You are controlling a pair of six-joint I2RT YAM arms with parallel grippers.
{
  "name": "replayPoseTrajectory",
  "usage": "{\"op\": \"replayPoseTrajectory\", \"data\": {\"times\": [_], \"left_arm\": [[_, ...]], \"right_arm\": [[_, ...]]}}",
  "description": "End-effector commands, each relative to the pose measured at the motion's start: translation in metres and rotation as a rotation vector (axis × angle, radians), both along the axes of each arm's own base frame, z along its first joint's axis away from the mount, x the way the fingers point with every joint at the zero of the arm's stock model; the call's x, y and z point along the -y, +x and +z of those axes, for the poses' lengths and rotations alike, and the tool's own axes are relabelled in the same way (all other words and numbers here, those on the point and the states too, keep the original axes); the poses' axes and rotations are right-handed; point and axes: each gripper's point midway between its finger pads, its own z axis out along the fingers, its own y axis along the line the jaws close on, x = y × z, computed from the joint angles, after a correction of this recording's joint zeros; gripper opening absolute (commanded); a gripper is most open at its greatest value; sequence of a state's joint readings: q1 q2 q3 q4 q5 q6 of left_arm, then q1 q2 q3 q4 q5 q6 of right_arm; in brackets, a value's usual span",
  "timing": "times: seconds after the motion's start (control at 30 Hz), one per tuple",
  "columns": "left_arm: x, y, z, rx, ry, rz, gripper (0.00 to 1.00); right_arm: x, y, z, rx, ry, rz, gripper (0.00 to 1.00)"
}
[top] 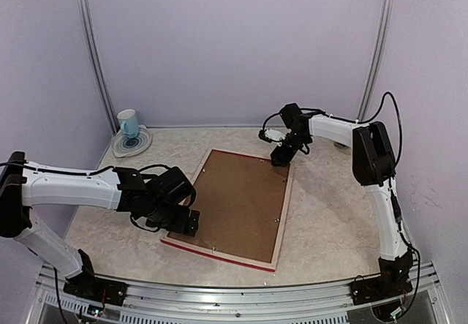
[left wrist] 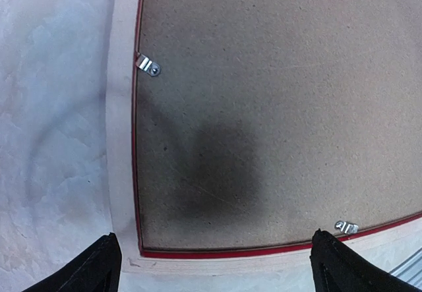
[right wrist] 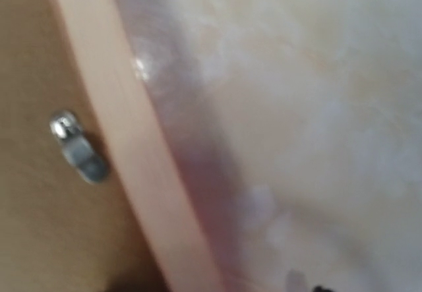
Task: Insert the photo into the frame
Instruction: Rotate the photo frame at the center of the board.
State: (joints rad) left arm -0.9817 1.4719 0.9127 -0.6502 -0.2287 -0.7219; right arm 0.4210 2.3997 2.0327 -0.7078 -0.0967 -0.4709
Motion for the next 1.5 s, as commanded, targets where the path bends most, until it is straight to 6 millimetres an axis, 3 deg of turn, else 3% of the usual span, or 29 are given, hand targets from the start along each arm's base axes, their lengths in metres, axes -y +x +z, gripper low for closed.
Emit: {"op": "replayPoseTrajectory", "data": {"times": [0.0,0.13,0.3,0.47,0.57,0.7,0.83,0.93,1.03,1.2,1.3,1.47], "left_arm": [[0.022,-0.015,0.007,-0.056,-0.123,-0.056,0.99],[0.025,-0.02,0.004,-0.065,-0.13,-0.07,0.99],[0.029,-0.017,0.001,-0.059,-0.126,-0.076,0.99],[0.033,-0.013,0.0,-0.05,-0.124,-0.081,0.99],[0.033,-0.01,0.002,-0.036,-0.117,-0.073,0.99],[0.028,0.0,0.007,0.005,-0.085,-0.046,0.99],[0.028,0.013,0.013,0.032,-0.078,-0.036,0.99],[0.022,0.028,0.022,0.068,-0.075,-0.005,0.99],[0.007,0.05,0.032,0.102,-0.078,0.056,0.99],[-0.015,0.082,0.047,0.157,-0.12,0.15,0.99],[-0.027,0.094,0.045,0.171,-0.119,0.187,0.99],[-0.039,0.101,0.025,0.155,-0.09,0.222,0.99]], "right_arm": [[0.0,-0.008,-0.017,-0.101,0.106,0.031,0.57],[0.011,-0.007,-0.018,-0.127,0.149,0.013,0.52],[0.019,-0.008,-0.017,-0.145,0.184,-0.008,0.32],[0.019,-0.011,-0.018,-0.175,0.22,-0.006,0.26],[0.023,-0.011,-0.023,-0.187,0.209,-0.031,0.16],[0.039,-0.005,-0.021,-0.187,0.216,-0.146,0.07],[0.061,-0.008,-0.009,-0.179,0.265,-0.29,0.07],[0.065,-0.03,-0.006,-0.202,0.312,-0.366,0.08],[0.058,-0.056,-0.003,-0.245,0.363,-0.417,0.08],[0.055,-0.103,-0.013,-0.265,0.251,-0.509,0.08],[0.054,-0.126,-0.012,-0.27,0.24,-0.568,0.1],[0.059,-0.154,-0.017,-0.289,0.251,-0.649,0.12]]}}
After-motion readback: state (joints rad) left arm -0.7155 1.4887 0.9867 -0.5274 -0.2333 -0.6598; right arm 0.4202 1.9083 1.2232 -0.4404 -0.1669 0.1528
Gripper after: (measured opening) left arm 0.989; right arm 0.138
